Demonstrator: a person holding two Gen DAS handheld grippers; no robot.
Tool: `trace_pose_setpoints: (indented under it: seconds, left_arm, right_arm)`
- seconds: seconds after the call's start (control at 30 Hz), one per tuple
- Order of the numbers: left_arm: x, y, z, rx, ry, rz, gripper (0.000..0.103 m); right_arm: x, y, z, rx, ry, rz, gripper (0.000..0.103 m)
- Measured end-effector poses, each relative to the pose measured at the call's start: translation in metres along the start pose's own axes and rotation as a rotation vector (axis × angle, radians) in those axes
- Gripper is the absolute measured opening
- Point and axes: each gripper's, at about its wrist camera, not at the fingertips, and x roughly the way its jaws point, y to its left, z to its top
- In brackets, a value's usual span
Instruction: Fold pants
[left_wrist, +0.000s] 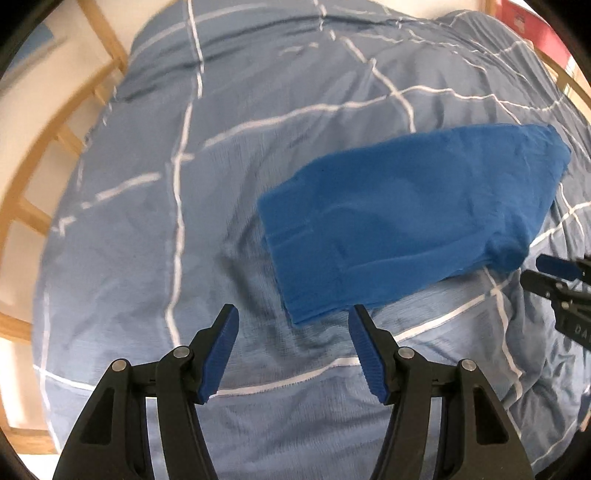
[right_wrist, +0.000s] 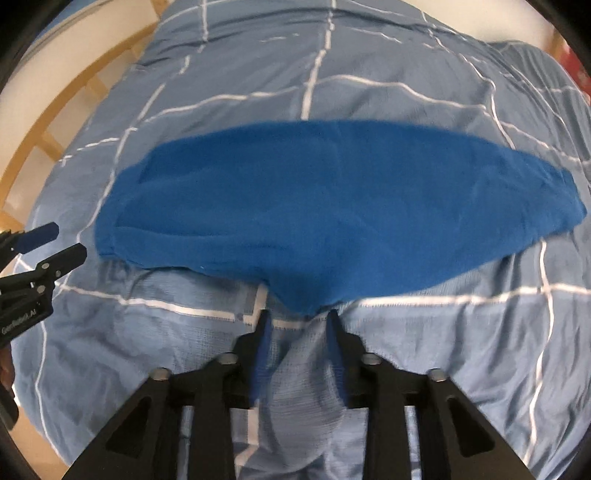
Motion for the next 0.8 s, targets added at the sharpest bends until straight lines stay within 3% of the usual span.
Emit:
trace_pose_setpoints:
  seconds: [0.23, 0.47, 0.63, 0.8]
  left_arm:
    - [0.029, 0.006, 0.004, -0.023, 0.045, -0.104, 0.060]
    - [0.045, 0.000, 0.014, 0.030, 0.056, -0.126, 0.059]
    - [0.052, 0.000, 0.026, 0.032, 0.064, -0.166, 0.040]
    - [0.048, 0.002, 0.028, 0.025, 0.060, -0.172, 0.036]
  right_arm:
    - [0.015, 0.007, 0.001, -0.065, 0.014, -0.056, 0.035]
    - [0.031, 0.012, -0.001, -0.098, 0.044, -0.058, 0.035]
    - [0.032, 0.012, 0.005, -0.092, 0.024, -0.059, 0.035]
    - [0.025, 0.011, 0.014, -0.104, -0.002, -0.056, 0.035]
